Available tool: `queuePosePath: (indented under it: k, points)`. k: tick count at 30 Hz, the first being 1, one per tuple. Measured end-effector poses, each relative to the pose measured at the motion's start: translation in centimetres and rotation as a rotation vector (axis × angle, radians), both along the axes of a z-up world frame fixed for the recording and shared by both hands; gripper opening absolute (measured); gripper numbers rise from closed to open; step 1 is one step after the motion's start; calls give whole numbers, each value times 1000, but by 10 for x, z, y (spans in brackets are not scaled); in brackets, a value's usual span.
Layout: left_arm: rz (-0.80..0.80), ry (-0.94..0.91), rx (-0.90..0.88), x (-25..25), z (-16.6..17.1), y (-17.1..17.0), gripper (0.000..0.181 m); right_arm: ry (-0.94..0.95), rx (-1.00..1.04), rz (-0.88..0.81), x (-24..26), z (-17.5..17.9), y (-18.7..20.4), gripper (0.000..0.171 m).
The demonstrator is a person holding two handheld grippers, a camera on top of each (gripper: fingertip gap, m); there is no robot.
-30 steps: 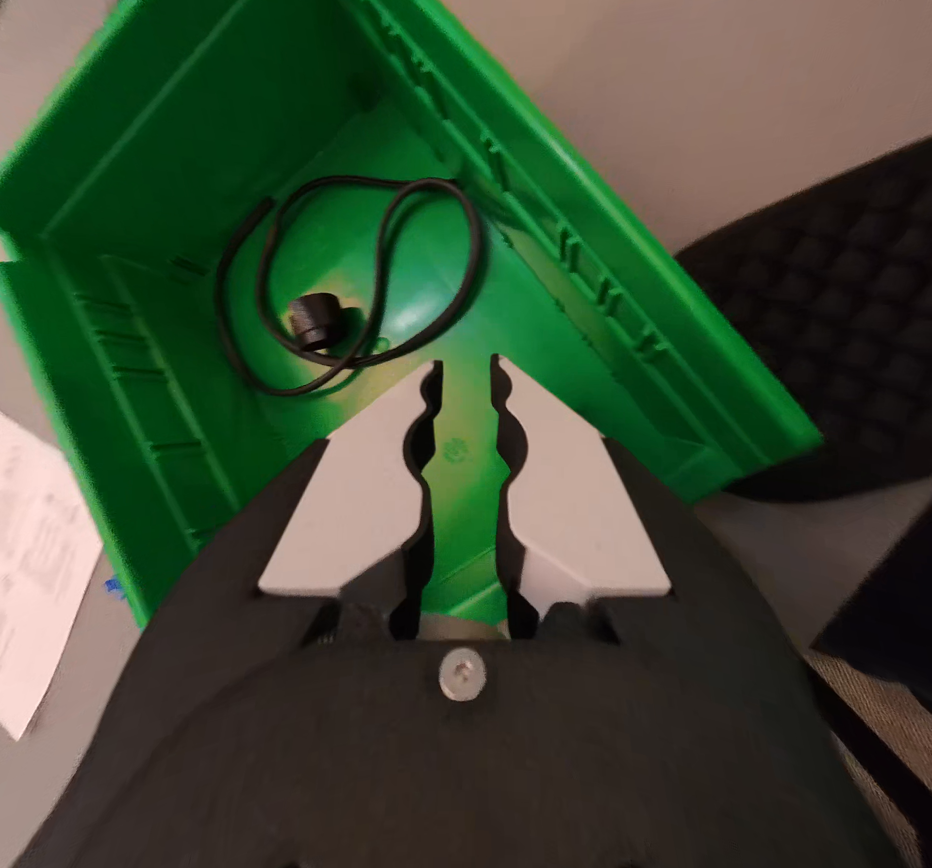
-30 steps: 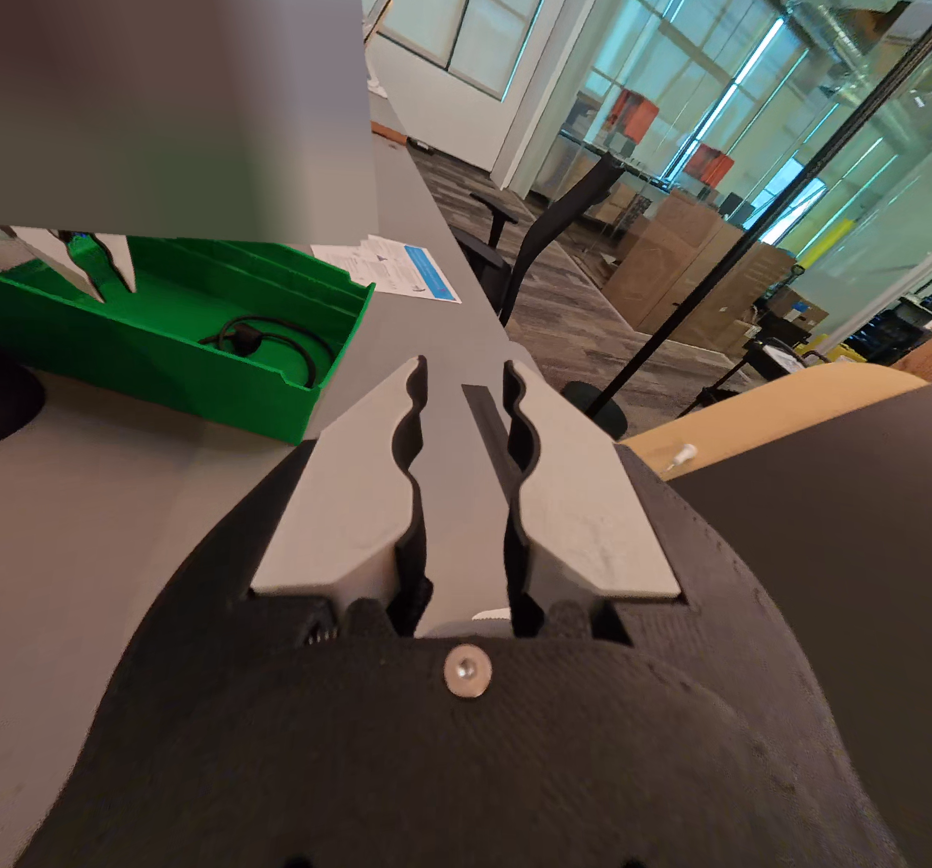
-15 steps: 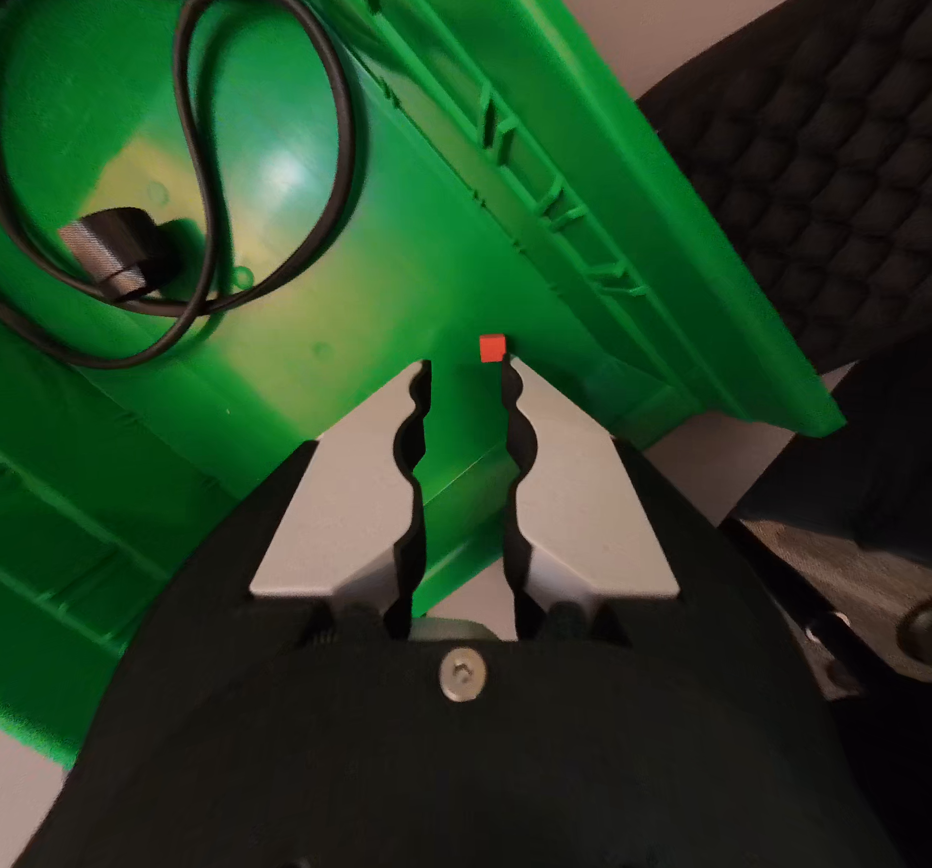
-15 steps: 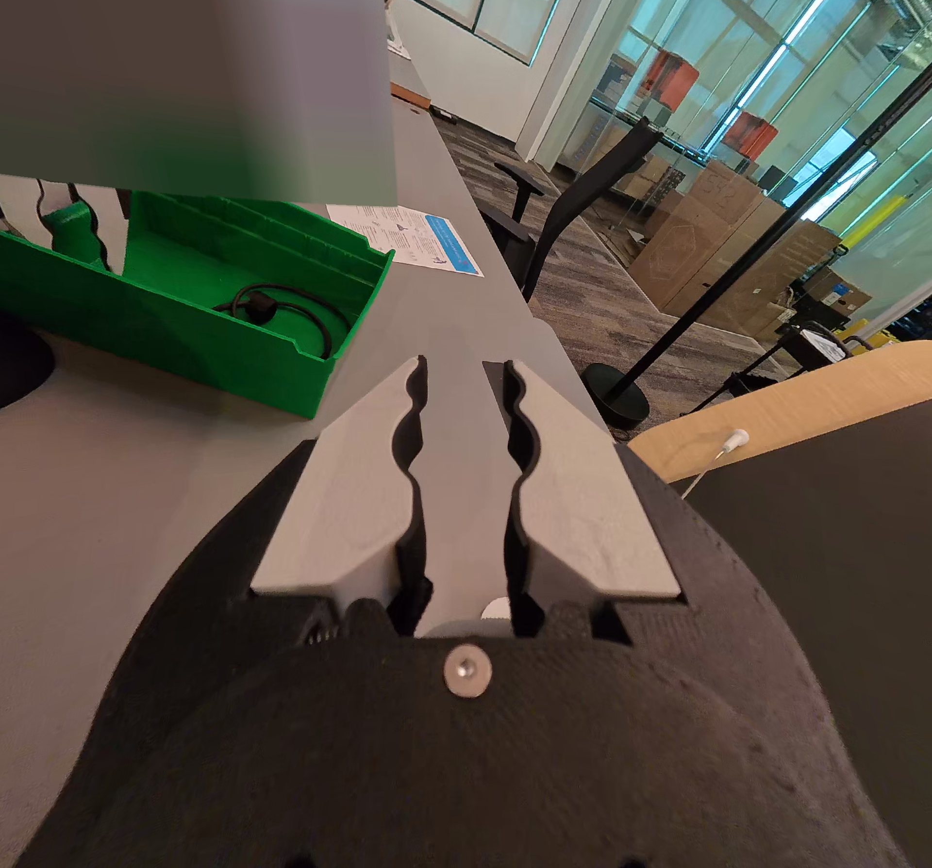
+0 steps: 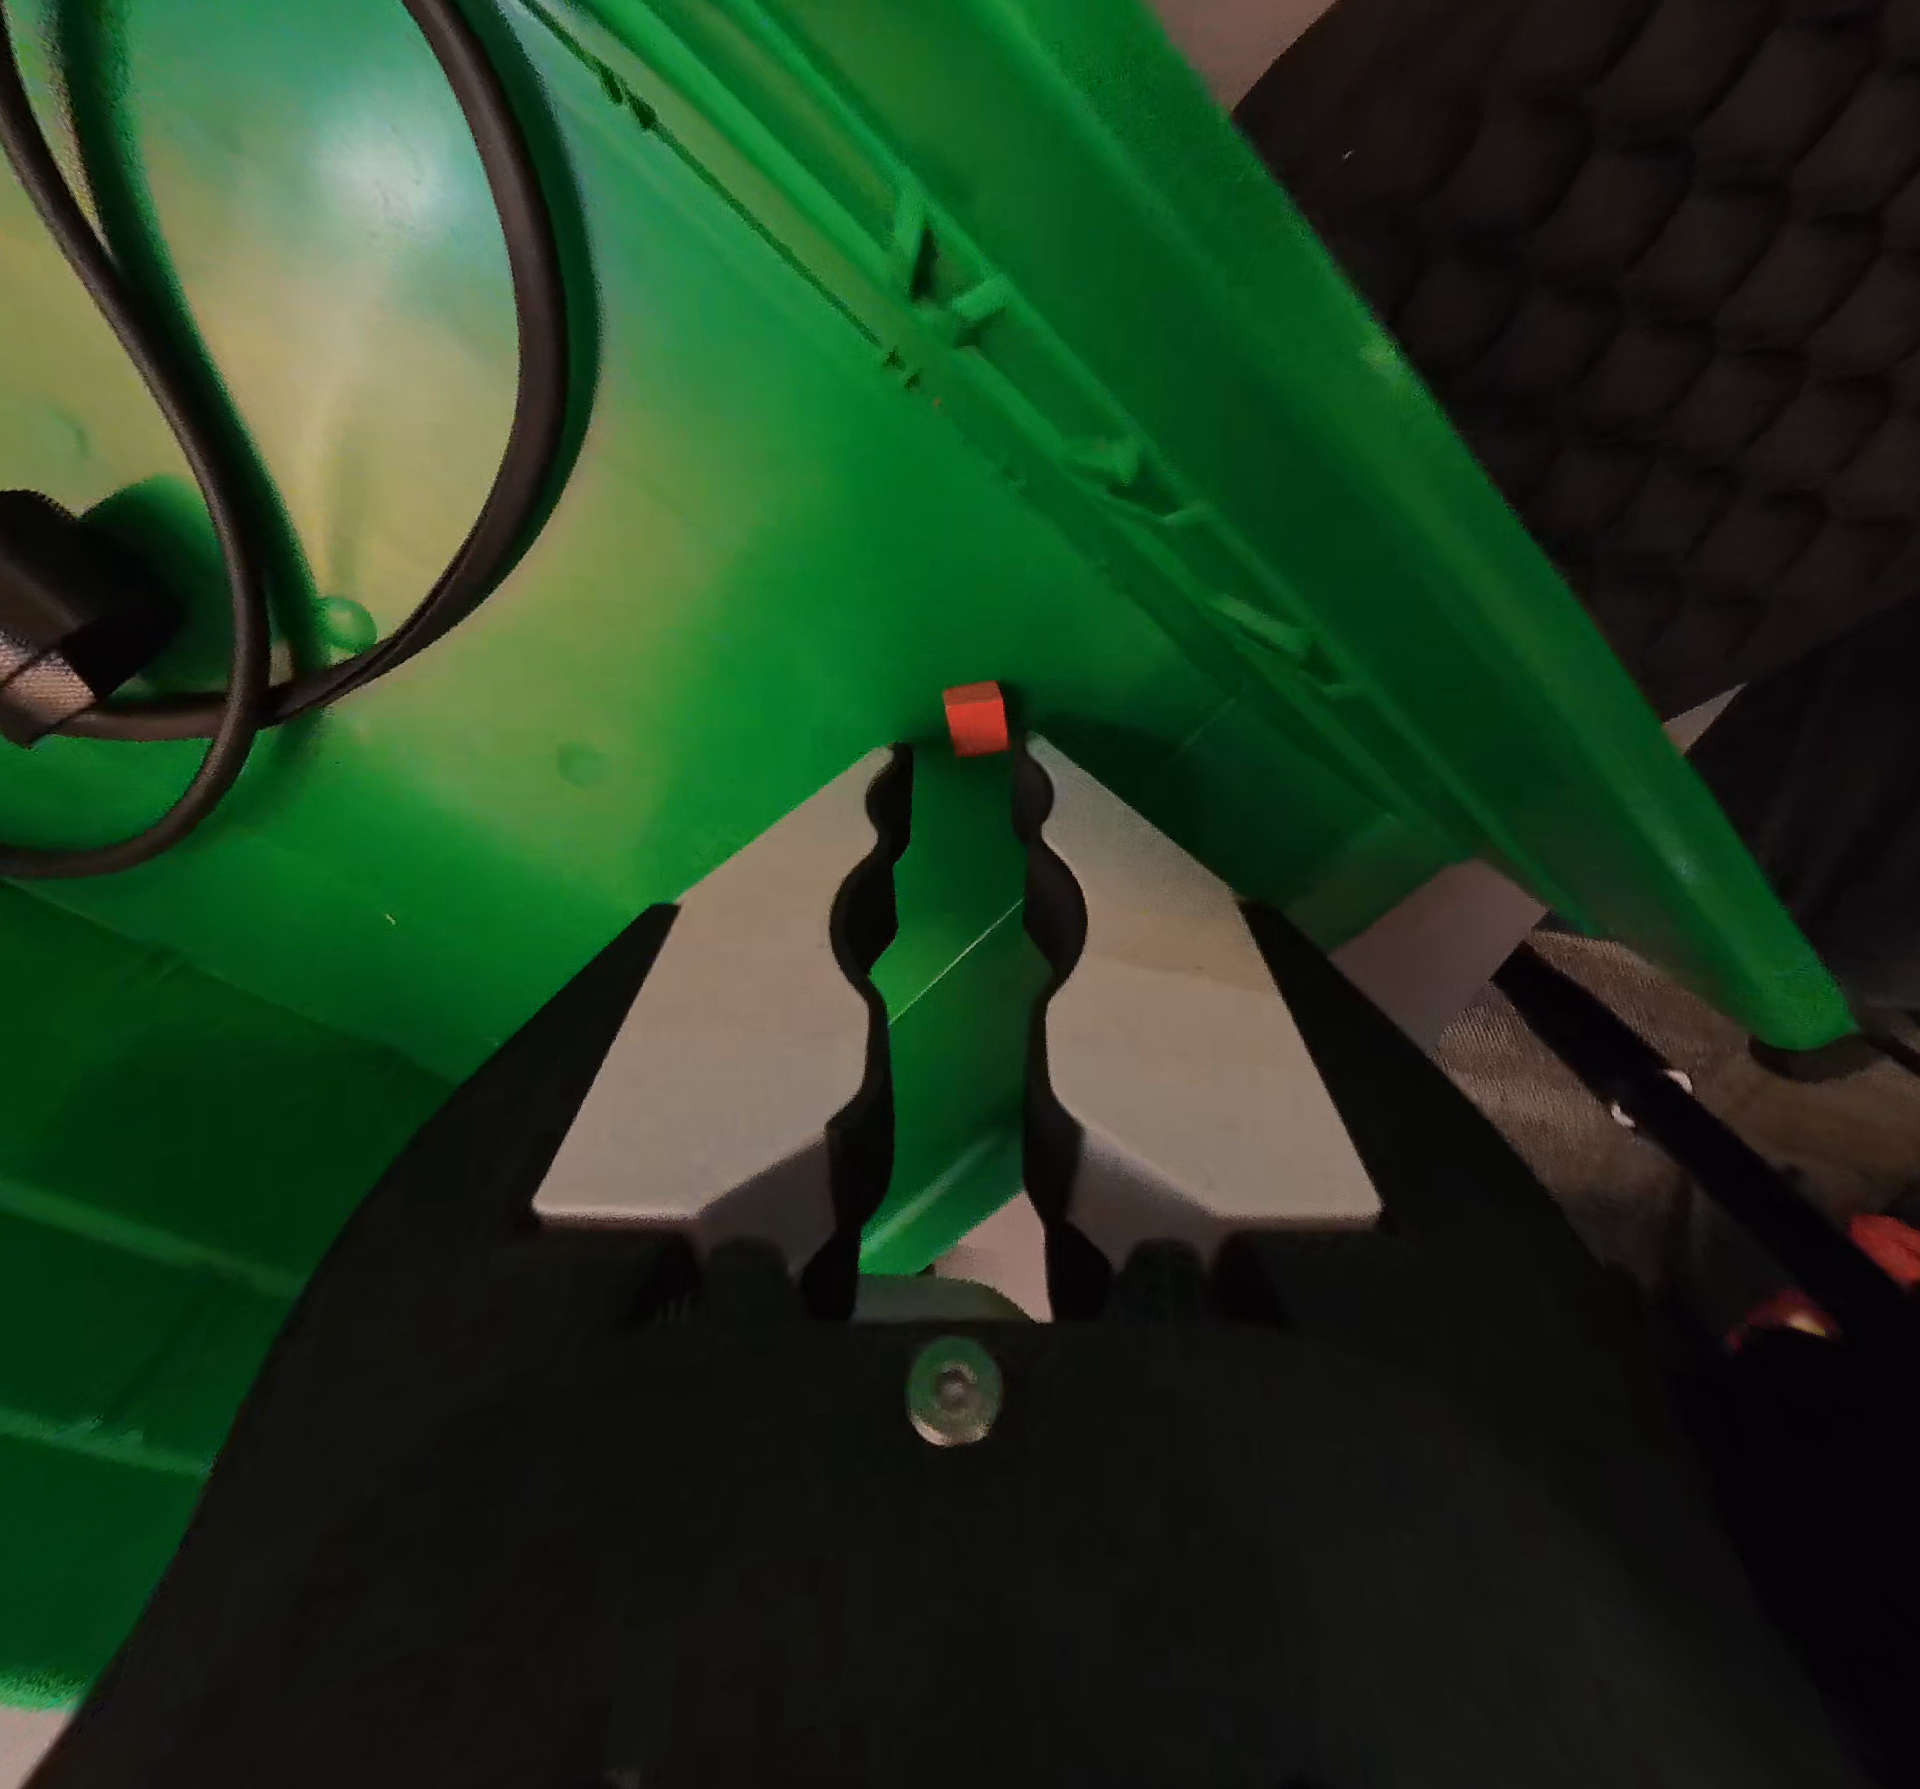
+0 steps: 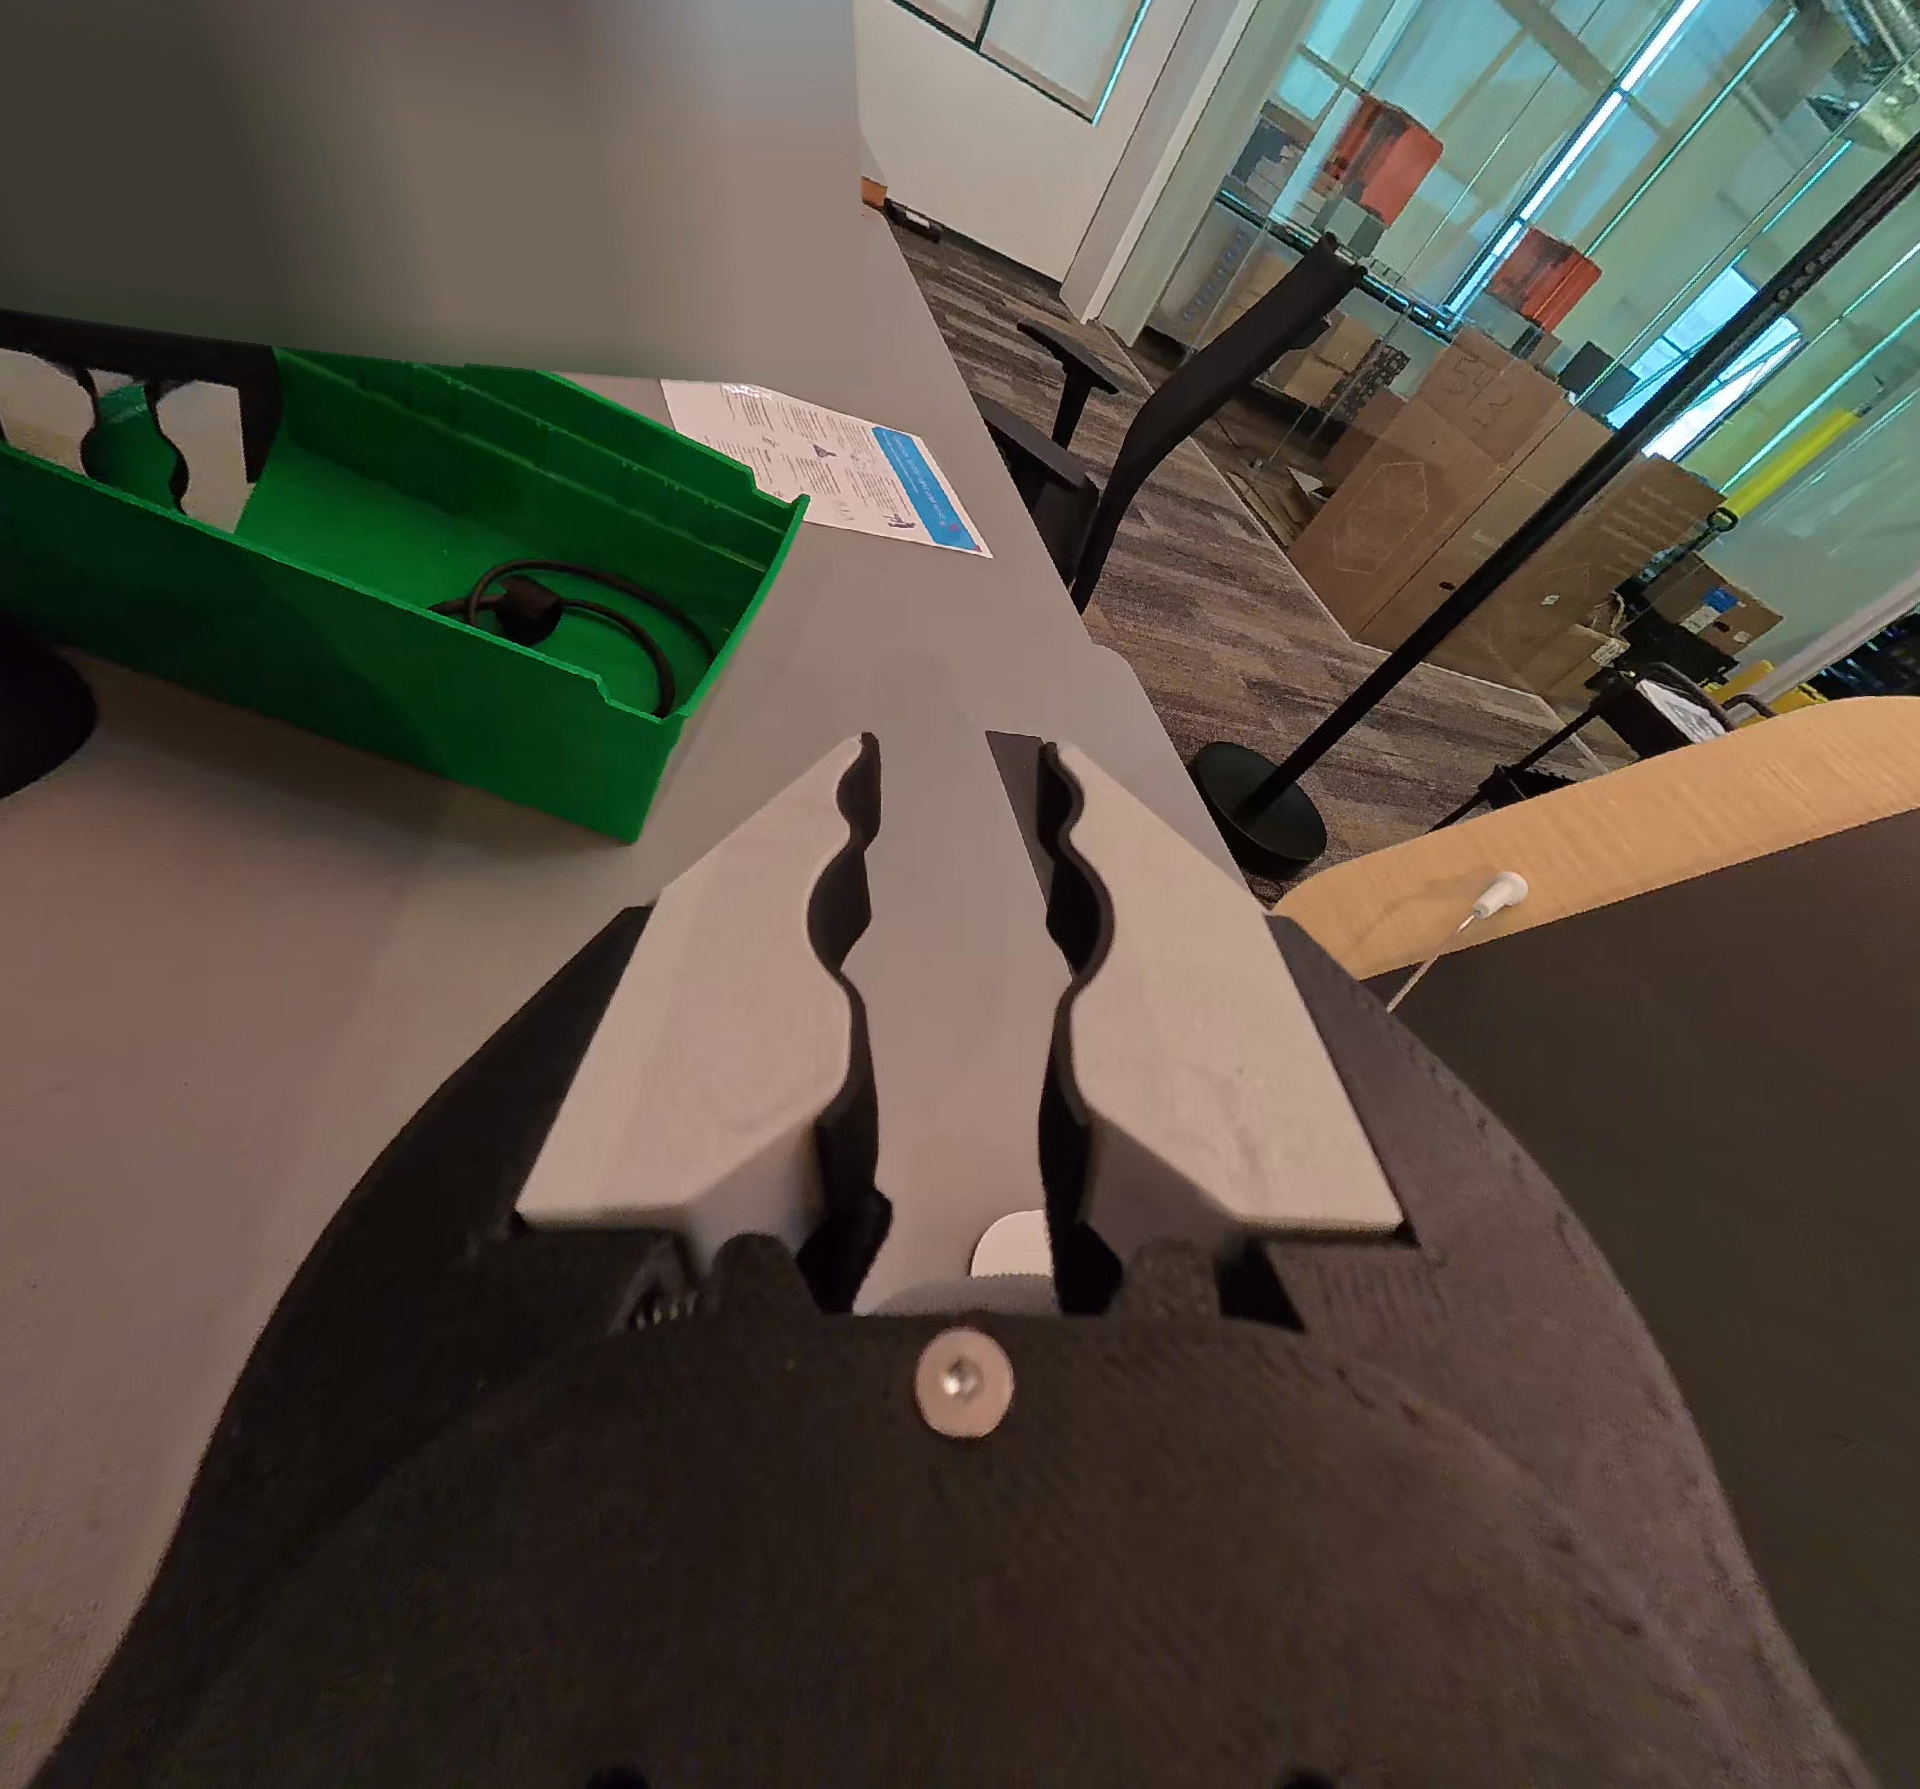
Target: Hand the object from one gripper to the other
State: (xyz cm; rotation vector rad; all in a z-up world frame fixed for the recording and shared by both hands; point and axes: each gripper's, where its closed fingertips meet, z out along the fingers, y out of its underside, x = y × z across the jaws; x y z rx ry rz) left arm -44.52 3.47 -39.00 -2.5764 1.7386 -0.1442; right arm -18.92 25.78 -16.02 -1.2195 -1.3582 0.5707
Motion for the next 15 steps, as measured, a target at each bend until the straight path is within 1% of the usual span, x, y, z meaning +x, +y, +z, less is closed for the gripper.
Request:
queuePosePath:
  k: [2, 8, 15]
  points:
    - [-14, 41, -23, -4, -3, 1, 15, -3, 1, -1, 0, -1, 0, 27]
    - [-29, 51, -45, 0, -3, 2, 10, -6, 5, -1, 2, -1, 1, 27]
    - [33, 62, 73, -4, 2, 19, 8, 1, 8, -7, 6, 1, 2, 27]
